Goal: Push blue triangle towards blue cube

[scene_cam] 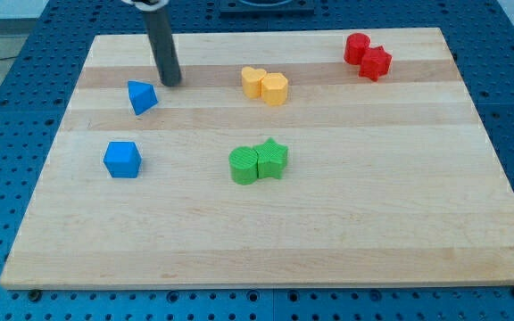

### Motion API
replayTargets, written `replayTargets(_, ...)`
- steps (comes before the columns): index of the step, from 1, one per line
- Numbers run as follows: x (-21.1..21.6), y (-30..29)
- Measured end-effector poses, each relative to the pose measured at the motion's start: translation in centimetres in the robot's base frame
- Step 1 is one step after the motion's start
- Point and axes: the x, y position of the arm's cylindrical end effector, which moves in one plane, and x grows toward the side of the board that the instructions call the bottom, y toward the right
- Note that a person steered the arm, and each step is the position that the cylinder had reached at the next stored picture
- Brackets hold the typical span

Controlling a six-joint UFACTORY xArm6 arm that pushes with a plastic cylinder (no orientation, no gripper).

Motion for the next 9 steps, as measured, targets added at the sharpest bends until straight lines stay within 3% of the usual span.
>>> replayTargets(3, 4.1, -2.7)
replayTargets(9, 6.7, -7.3)
